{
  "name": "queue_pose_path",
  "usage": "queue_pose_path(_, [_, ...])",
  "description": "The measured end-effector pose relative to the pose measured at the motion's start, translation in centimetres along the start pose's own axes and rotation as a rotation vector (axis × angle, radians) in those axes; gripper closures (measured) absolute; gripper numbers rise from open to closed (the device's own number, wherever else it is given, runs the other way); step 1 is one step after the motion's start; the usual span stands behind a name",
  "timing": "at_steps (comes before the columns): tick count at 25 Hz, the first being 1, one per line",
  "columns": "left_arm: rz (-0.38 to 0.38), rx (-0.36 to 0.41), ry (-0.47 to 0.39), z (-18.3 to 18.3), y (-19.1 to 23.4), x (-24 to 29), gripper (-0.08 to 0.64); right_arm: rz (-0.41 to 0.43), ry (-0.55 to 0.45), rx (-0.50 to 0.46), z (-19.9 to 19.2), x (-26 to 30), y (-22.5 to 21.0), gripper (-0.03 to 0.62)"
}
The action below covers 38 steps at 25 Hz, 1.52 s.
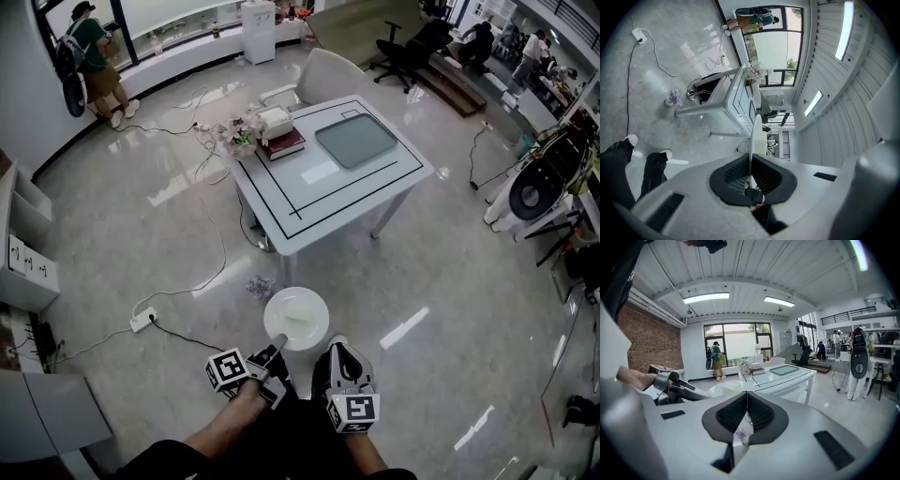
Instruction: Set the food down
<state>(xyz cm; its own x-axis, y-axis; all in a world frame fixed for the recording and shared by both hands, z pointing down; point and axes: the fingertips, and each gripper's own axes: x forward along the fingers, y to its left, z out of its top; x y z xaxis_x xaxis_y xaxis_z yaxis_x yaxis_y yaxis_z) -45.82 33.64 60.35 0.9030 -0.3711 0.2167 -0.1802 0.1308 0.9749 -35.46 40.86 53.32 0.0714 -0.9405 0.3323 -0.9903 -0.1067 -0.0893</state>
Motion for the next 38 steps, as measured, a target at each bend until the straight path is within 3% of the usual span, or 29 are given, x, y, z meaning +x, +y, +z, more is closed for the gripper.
queue_pose_path(16, [0.017, 0.003, -0.075, 1.5, -4.0, 11.5, 0.548, 0.102, 0.026, 0.017, 3.8, 7.2, -10.1, 0.583])
queue_pose_path(28, [0.018, -0.028, -0.16, -0.8, -6.5, 21.6, 0.548, 0.191, 0.047, 0.003, 5.7, 10.3, -20.4, 0.583])
queue_pose_path(38, [0.022, -0.029, -0.171, -3.4, -8.3, 27.5, 0.548, 0.143, 0.065, 0.023, 5.7, 10.2, -29.4, 0.583])
